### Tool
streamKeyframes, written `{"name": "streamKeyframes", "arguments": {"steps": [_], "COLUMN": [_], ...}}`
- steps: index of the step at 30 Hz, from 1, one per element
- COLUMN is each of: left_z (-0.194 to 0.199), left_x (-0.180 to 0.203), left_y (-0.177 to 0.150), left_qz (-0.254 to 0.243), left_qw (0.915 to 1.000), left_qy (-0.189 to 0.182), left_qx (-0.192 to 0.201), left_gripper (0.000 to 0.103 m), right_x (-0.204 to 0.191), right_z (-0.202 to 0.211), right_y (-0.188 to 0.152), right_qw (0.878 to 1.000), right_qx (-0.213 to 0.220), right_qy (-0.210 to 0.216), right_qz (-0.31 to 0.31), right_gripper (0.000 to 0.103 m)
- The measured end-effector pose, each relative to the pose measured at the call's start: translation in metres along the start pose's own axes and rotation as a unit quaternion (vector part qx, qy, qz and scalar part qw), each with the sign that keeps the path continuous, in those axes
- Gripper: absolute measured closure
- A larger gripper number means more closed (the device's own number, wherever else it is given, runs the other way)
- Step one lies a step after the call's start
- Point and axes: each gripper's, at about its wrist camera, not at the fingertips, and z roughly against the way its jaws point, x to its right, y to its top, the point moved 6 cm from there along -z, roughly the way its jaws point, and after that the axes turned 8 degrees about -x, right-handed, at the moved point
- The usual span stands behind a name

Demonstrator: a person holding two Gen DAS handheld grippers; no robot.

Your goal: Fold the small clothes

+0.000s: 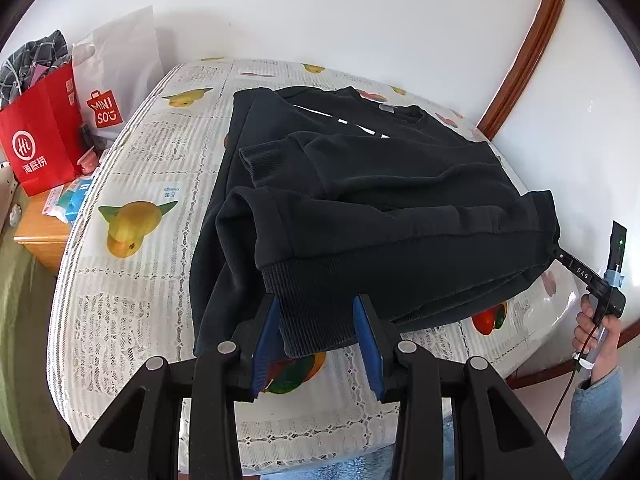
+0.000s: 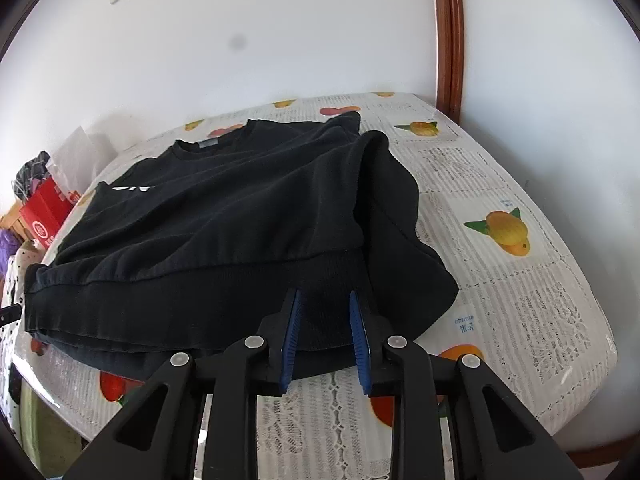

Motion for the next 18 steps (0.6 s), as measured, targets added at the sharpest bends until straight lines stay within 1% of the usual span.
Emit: {"name": "streamKeyframes", "arguments": {"steps": [2, 4, 6, 7, 8, 9, 10, 11, 13, 15, 18], "left_z": [-0.005, -0.011, -0.019, -0.025, -0.029, -0.032, -0.032, -0.031, -0.024, -0.014, 0.007], "left_x": [-0.002, -0.002, -0.004, -0.007, -0.009, -0.011, -0.012, -0.012, -0.009, -0.005, -0.002], "left_y": [0.001, 0.002, 0.004, 0.004, 0.004, 0.004, 0.003, 0.003, 0.004, 0.006, 0.017], "left_qz": [0.005, 0.003, 0.001, 0.001, 0.005, 0.014, 0.020, 0.022, 0.014, 0.003, -0.002], "left_qw": [1.0000, 0.9998, 0.9992, 0.9985, 0.9983, 0.9983, 0.9983, 0.9984, 0.9991, 0.9997, 0.9999], "left_qy": [0.000, 0.005, 0.022, 0.033, 0.032, 0.021, 0.010, 0.000, -0.002, 0.000, 0.003], "left_qx": [-0.009, -0.018, -0.032, -0.043, -0.049, -0.053, -0.054, -0.052, -0.041, -0.025, 0.009], "left_gripper": [0.067, 0.067, 0.067, 0.067, 0.067, 0.067, 0.073, 0.083, 0.093, 0.096, 0.096], "right_x": [0.005, 0.007, 0.007, 0.006, 0.005, 0.005, 0.004, 0.002, -0.001, -0.002, -0.002], "right_z": [-0.007, -0.010, -0.014, -0.018, -0.020, -0.020, -0.020, -0.019, -0.015, -0.009, 0.010], "right_y": [-0.001, -0.001, -0.002, -0.002, -0.003, -0.003, -0.003, -0.003, -0.002, 0.000, 0.011], "right_qw": [1.000, 1.000, 1.000, 0.999, 0.999, 0.999, 0.999, 0.999, 0.999, 1.000, 0.999], "right_qx": [-0.008, -0.013, -0.021, -0.032, -0.039, -0.039, -0.037, -0.035, -0.026, -0.017, 0.009], "right_qy": [-0.003, 0.007, 0.014, 0.021, 0.022, 0.020, 0.015, 0.014, 0.015, 0.017, 0.041], "right_qz": [-0.008, -0.012, -0.011, -0.009, -0.007, -0.004, 0.003, 0.011, 0.019, 0.017, 0.001], "right_gripper": [0.078, 0.077, 0.077, 0.078, 0.081, 0.085, 0.093, 0.097, 0.098, 0.098, 0.098]}}
